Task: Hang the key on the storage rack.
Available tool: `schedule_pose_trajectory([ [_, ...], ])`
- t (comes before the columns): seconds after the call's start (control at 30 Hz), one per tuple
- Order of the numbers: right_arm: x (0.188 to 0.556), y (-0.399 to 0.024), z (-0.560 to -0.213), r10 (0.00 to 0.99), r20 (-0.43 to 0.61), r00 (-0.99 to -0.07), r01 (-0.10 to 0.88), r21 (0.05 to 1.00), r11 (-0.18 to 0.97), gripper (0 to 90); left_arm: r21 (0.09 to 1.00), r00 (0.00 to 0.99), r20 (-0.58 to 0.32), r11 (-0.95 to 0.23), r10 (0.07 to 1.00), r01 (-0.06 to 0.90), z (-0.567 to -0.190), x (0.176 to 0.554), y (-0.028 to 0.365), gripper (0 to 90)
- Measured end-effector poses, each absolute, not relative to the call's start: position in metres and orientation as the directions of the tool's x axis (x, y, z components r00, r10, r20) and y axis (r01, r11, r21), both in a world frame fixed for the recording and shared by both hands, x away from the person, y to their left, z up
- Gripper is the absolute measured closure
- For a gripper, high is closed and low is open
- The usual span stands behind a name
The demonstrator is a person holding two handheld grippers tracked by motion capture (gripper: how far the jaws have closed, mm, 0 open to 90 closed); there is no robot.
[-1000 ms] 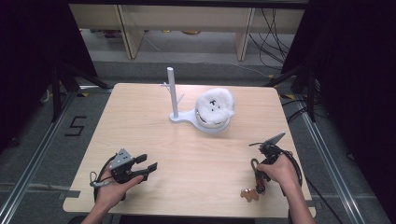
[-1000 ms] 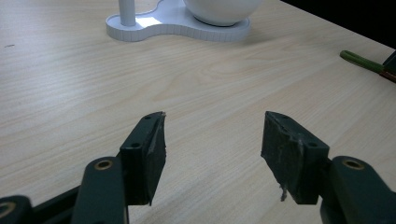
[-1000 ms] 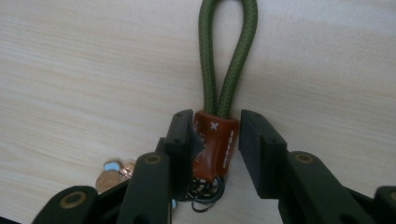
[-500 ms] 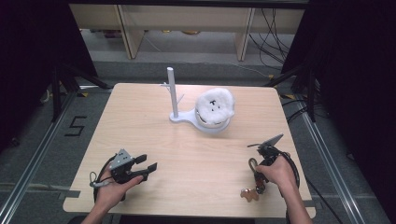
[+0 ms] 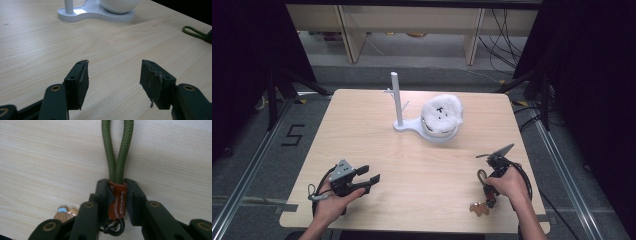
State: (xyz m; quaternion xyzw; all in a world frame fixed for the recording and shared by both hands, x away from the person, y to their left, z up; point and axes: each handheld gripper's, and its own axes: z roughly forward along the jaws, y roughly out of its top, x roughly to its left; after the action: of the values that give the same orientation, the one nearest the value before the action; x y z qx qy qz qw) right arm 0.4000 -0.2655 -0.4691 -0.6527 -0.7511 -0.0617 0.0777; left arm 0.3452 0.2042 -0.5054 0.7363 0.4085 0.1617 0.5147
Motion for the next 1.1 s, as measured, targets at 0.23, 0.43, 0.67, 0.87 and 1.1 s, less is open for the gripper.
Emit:
schedule_pose_trajectory([
  [0.23, 0.396, -0.260, -0.460, 0.968, 0.208, -0.139, 0.990, 0.054, 0.131, 80.1, 0.891, 0.620, -0.187, -0.135, 0.762, 0.433, -0.504, 0.345, 0.203, 39.2],
  [0.43, 0.393, -0.250, -0.437, 0.941, 0.262, -0.213, 0.960, 0.236, 0.151, 80.1, 0.899, 0.657, -0.205, -0.125, 0.726, 0.419, -0.495, 0.344, 0.194, 39.1],
  [0.67, 0.393, -0.217, -0.406, 0.861, 0.345, -0.374, 0.844, 0.512, 0.162, 80.0, 0.906, 0.725, -0.239, -0.121, 0.646, 0.407, -0.477, 0.346, 0.173, 36.8],
  [0.87, 0.402, -0.196, -0.396, 0.804, 0.335, -0.491, 0.747, 0.636, 0.192, 80.0, 0.912, 0.787, -0.210, -0.174, 0.580, 0.372, -0.457, 0.359, 0.149, 35.7],
  [1.1, 0.407, -0.156, -0.389, 0.743, 0.347, -0.572, 0.683, 0.703, 0.197, 80.1, 0.901, 0.822, -0.227, -0.208, 0.523, 0.381, -0.445, 0.380, 0.128, 36.1],
])
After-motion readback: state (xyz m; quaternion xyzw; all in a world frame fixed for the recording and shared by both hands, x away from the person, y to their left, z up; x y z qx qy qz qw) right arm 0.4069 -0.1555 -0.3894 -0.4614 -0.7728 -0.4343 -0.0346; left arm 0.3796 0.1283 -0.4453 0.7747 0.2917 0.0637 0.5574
